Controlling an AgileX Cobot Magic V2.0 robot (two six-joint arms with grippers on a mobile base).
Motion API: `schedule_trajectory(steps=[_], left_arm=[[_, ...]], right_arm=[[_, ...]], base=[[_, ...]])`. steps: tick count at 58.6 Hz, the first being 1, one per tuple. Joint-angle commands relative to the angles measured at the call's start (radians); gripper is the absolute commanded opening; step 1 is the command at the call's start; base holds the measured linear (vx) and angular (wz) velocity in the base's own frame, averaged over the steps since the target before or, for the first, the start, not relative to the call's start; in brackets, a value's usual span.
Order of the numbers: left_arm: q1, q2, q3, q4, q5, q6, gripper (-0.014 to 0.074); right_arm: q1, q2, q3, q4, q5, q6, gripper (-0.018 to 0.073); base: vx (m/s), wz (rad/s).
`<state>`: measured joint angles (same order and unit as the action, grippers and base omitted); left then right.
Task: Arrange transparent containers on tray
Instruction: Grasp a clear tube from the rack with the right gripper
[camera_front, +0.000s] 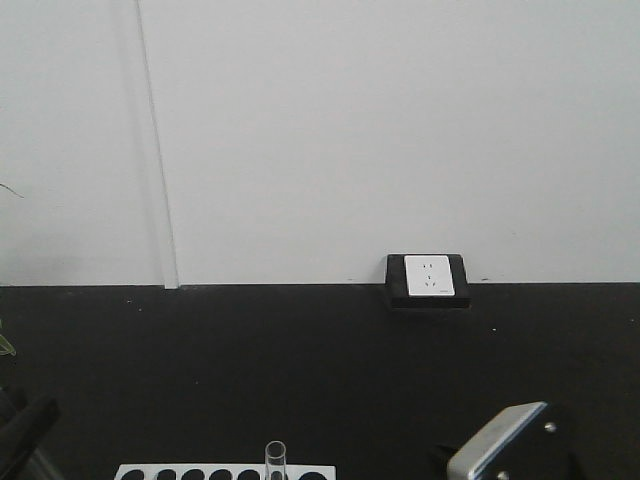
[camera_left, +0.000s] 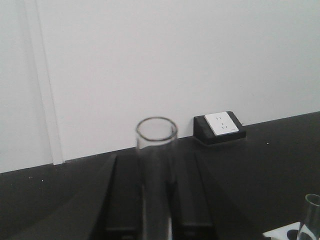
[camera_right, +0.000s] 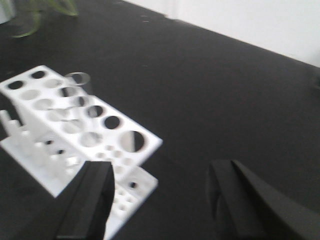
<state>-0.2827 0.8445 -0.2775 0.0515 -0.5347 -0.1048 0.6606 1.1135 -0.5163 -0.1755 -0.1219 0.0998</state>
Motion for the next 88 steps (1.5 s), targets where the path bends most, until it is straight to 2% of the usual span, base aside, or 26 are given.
schedule_trajectory(steps=[1,16,41,55,72,88], left_arm=[[-0.006,-0.012,-0.027,-0.009,-0.07,0.002,0.0083],[-0.006,-0.012,-0.027,-0.01,-0.074,0.002,0.0083],[-0.006,-0.012,-0.027,-0.01,-0.077,0.002,0.0083],[-0.006,-0.012,-0.027,-0.01,-0.077,0.002,0.0083],[-0.006,-0.012,-0.027,-0.01,-0.077,0.002,0.0083],[-0.006,-0.012,-0.027,-0.01,-0.077,0.002,0.0083]], right_arm=[[0.035,0.064,-0.034,-0.012,-0.17,-0.011,0.0524],[0.049,0.262,-0.05,-0.005,-0.405,0.012,0.0548],[0.049,0.442,-0.218,-0.025,-0.421,0.016,0.0548],[0.049,0.514,-0.271,-0.091,-0.441,0.059,0.0548],[0.049,0.584,-0.275,-0.098,-0.487,0.092,0.0546],[0.049,0.601,-0.275,-0.098,-0.539,0.096,0.0475]], base=[[0.0,0.0],[0.0,0.0],[0.0,0.0],[0.0,0.0],[0.0,0.0],[0.0,0.0]])
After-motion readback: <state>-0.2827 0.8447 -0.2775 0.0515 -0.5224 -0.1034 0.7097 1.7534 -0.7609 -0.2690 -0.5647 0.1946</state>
